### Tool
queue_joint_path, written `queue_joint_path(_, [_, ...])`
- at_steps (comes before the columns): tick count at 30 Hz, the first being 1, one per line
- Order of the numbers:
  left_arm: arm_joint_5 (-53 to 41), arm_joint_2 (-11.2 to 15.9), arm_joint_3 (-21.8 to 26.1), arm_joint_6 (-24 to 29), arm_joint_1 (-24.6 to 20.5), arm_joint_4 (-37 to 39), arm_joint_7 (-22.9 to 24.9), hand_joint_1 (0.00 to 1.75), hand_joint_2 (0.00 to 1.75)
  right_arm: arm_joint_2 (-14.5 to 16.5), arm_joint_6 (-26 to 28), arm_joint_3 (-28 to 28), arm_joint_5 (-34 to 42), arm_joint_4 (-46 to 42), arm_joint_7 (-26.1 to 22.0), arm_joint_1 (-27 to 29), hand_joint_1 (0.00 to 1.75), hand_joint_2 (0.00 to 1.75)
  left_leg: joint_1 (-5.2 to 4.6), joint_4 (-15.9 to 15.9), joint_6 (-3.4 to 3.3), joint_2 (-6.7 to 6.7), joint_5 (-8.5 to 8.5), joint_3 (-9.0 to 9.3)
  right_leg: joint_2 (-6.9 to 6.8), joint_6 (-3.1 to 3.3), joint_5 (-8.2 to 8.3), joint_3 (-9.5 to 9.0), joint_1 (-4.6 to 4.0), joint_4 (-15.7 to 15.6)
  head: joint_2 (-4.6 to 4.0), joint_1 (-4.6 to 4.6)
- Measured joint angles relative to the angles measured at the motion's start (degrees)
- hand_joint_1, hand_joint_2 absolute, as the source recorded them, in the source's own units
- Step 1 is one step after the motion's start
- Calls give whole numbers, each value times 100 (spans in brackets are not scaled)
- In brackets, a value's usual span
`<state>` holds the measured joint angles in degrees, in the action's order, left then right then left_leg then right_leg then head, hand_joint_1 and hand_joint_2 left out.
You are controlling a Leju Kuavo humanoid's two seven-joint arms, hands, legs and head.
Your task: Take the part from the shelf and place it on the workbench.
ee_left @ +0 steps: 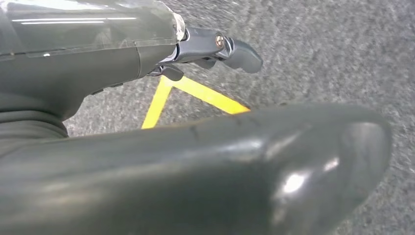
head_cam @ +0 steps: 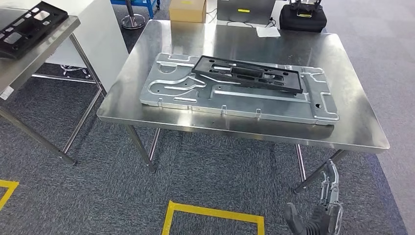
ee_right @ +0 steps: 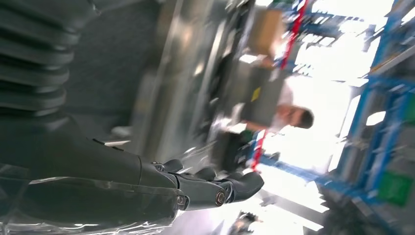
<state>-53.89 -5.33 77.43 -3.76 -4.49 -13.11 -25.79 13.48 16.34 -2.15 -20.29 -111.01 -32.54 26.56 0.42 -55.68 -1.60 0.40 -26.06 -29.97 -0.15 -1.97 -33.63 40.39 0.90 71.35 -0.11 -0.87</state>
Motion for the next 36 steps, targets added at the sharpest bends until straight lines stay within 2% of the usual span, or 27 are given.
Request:
queue_joint_path(1, [3,-5,21,3,0,0,1,0,0,72,-127,210,65,98,-15,5,0,0,-5,-17,5,5,70,-100,0,-9,-6,-25,0,223,0,1])
queue_joint_path(3, [7,-21,53,5,3,0,9,0,0,184,-466,624,202,348,-52,1,0,0,-9,-84,32,9,188,-317,0,-8,303,-334,1,149,0,0])
queue_joint_path(4, [8,-28,63,7,2,0,14,0,0,227,-642,822,248,484,-73,-18,0,0,-10,-133,53,9,234,-414,0,3,415,-625,2,-143,0,-1])
queue_joint_path(5, [8,-36,71,7,3,0,19,0,0,272,-815,1032,275,628,-93,-52,0,0,-19,-184,78,0,269,-499,6,20,425,-974,-6,-547,0,2])
queue_joint_path(6, [8,-42,81,7,1,0,21,0,0,316,-954,1227,284,768,-109,-97,0,0,-29,-227,110,-13,311,-561,24,43,337,-1274,-14,-941,0,1])
queue_joint_path(7, [8,-49,95,11,-8,0,25,0,0,359,-1030,1432,238,924,-120,-145,0,0,-38,-258,142,-26,362,-609,35,64,224,-1469,-23,-1235,0,3])
queue_joint_path(8, [8,-54,107,16,-16,0,28,0,0,401,-1048,1645,136,1097,-125,-189,0,0,-46,-268,174,-44,422,-652,40,91,155,-1552,-38,-1402,0,4])
queue_joint_path(10, [7,-58,132,29,-19,0,32,0,0,455,-940,2072,-222,1506,-134,-295,0,0,-37,-280,234,-72,495,-719,-13,168,193,-1475,-28,-1462,0,8])
queue_joint_path(11, [6,-58,144,33,-7,0,32,0,0,471,-875,2285,-422,1734,-143,-369,0,0,-29,-347,262,-79,394,-760,-48,218,252,-1419,-22,-1464,0,3])
queue_joint_path(12, [4,-58,158,35,8,0,33,0,0,488,-811,2515,-623,1988,-161,-462,0,0,-18,-514,288,-81,183,-818,-86,268,316,-1355,-13,-1472,0,-4])
queue_joint_path(14, [-1,-59,181,37,22,0,32,0,0,521,-653,2978,-1030,2512,-225,-667,0,0,2,-1154,332,-71,-407,-982,-151,327,443,-1196,-27,-1455,0,-21])
queue_joint_path(15, [-6,-62,189,37,22,0,32,0,0,536,-528,3216,-1296,2791,-252,-778,0,0,8,-1521,349,-70,-607,-1044,-191,339,505,-1102,-39,-1438,0,-24])
queue_joint_path(16, [-13,-64,193,37,22,0,31,0,0,546,-382,3451,-1603,3074,-262,-899,0,0,10,-1788,359,-69,-661,-1051,-232,340,567,-1001,-52,-1417,0,-25])
queue_joint_path(17, [-20,-66,195,36,21,0,30,0,0,553,-227,3695,-1940,3365,-255,-1028,0,0,11,-1893,357,-66,-585,-976,-274,339,625,-900,-65,-1391,0,-26])
queue_joint_path(18, [-30,-68,196,36,20,0,30,0,0,557,-82,3952,-2271,3680,-244,-1171,0,0,11,-1784,341,-53,-419,-794,-314,335,676,-808,-78,-1363,0,-26])
queue_joint_path(19, [-42,-68,197,35,15,0,29,0,0,559,17,4228,-2523,4021,-242,-1321,0,0,3,-1485,308,-10,-266,-512,-350,329,721,-729,-90,-1333,0,-26])
queue_joint_path(21, [-60,-61,197,47,-16,-1,29,0,0,553,141,4772,-2813,4705,-240,-1601,0,0,-48,-623,220,182,-287,117,-430,296,794,-637,-108,-1285,0,-26])
queue_joint_path(22, [-68,-58,197,62,-34,-2,29,0,0,540,217,5037,-2914,5056,-210,-1728,0,0,-79,-290,174,261,-377,314,-477,270,823,-625,-109,-1277,0,-21])
queue_joint_path(23, [-73,-55,197,79,-46,-2,30,0,0,519,314,5266,-3020,5378,-148,-1851,0,0,-107,-91,128,300,-456,400,-527,236,858,-625,-101,-1287,0,-22])
queue_joint_path(25, [-85,-56,198,111,-35,-2,31,0,0,444,568,5696,-3284,6062,60,-2088,0,0,-116,29,29,239,-381,371,-588,165,922,-624,-77,-1310,0,-30])
queue_joint_path(26, [-95,-60,198,122,-24,-1,35,0,0,393,685,5874,-3405,6369,176,-2180,0,0,-108,68,-20,202,-305,341,-516,126,882,-597,-64,-1269,0,-40])
queue_joint_path(27, [-104,-61,199,133,-16,-1,39,0,0,345,789,6031,-3512,6662,297,-2250,0,0,-94,107,-58,166,-219,297,-396,90,744,-538,-53,-1133,0,-43])
queue_joint_path(29, [-121,-63,199,155,-20,-2,45,0,0,237,909,6256,-3640,7141,543,-2333,0,0,-78,133,-95,78,-66,159,-114,35,235,-314,-26,-519,0,-38])
queue_joint_path(31, [-134,-62,199,178,-20,-2,54,0,0,121,939,6437,-3708,7587,860,-2406,0,0,-74,112,-83,-24,54,-2,-19,4,-175,-119,-8,170,0,-29])
queue_joint_path(32, [-151,-62,199,188,-13,-2,65,0,0,51,924,6529,-3726,7810,1049,-2450,0,0,-69,94,-67,-72,102,-74,-9,-7,-225,-142,-2,286,0,-27])
queue_joint_path(33, [-166,-63,199,198,-6,-2,83,0,0,-2,892,6610,-3730,7993,1257,-2497,0,0,-58,67,-46,-120,139,-136,-4,-17,-157,-289,6,158,0,-25])
queue_joint_path(36, [-217,-68,199,230,-7,-1,161,0,0,-134,754,6880,-3743,8537,2052,-2624,0,0,-28,-82,36,-256,188,-302,155,-26,236,-1095,42,-1060,0,-22])
